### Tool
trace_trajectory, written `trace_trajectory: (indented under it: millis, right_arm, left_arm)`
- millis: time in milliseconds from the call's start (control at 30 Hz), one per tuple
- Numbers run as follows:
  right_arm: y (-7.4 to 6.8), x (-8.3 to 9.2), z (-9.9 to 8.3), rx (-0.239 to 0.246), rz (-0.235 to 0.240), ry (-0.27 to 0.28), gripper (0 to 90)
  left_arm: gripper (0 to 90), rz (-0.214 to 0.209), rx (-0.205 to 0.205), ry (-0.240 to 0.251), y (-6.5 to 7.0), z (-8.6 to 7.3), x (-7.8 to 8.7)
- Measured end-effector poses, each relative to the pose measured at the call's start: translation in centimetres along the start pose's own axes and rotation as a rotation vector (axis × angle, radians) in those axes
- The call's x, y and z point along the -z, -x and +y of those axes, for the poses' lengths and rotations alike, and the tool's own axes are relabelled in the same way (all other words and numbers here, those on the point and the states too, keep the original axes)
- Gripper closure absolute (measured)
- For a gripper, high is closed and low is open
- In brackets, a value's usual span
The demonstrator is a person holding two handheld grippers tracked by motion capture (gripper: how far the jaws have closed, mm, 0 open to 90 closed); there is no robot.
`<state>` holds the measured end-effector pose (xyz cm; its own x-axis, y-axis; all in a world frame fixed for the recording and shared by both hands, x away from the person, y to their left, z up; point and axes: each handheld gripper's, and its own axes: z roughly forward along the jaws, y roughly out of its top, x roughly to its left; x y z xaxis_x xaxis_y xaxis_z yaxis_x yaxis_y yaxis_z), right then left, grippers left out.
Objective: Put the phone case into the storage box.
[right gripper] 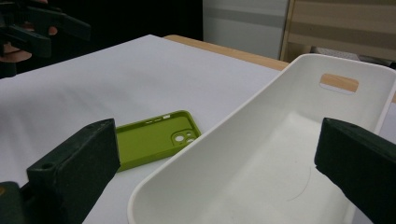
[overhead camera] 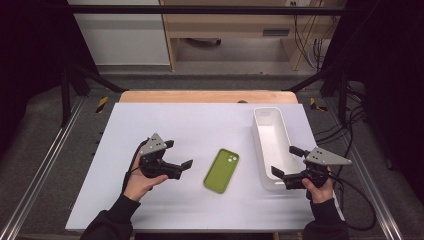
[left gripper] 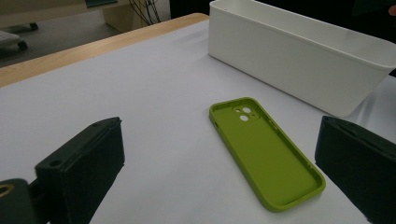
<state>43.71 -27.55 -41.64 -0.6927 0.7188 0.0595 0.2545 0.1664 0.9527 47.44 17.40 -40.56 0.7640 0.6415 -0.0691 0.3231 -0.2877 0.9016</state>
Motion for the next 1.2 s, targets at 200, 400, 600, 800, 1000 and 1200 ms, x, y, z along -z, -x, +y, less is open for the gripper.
trace_trajectory:
  millis: [200, 400, 600, 800, 1000, 1200]
  right_arm:
    - [0.0, 0.0, 0.0, 0.0, 0.0, -0.001, 0.5]
    - [0.0, 0.1, 0.0, 0.001, 0.001, 0.002, 0.5]
    - [0.0, 0.1, 0.0, 0.004, 0.001, 0.005, 0.5]
    - [0.0, 0.0, 0.0, 0.004, 0.001, 0.004, 0.5]
    - [0.0, 0.0, 0.0, 0.001, 0.002, 0.0, 0.5]
    - [0.0, 0.0, 0.0, 0.001, 0.002, 0.0, 0.5]
  left_arm:
    - [1.2, -0.008, -0.005, -0.012, 0.5, 0.5, -1.1]
    - [1.3, -0.015, -0.014, -0.028, 1.1, 0.7, -2.2]
    - [1.4, -0.023, -0.02, -0.045, 1.5, 0.9, -3.2]
    - [1.7, -0.026, -0.015, -0.061, 1.9, 0.9, -4.3]
    - [1.8, -0.034, -0.013, -0.077, 2.2, 1.0, -5.4]
    - [1.8, -0.037, -0.011, -0.1, 2.4, 0.8, -6.5]
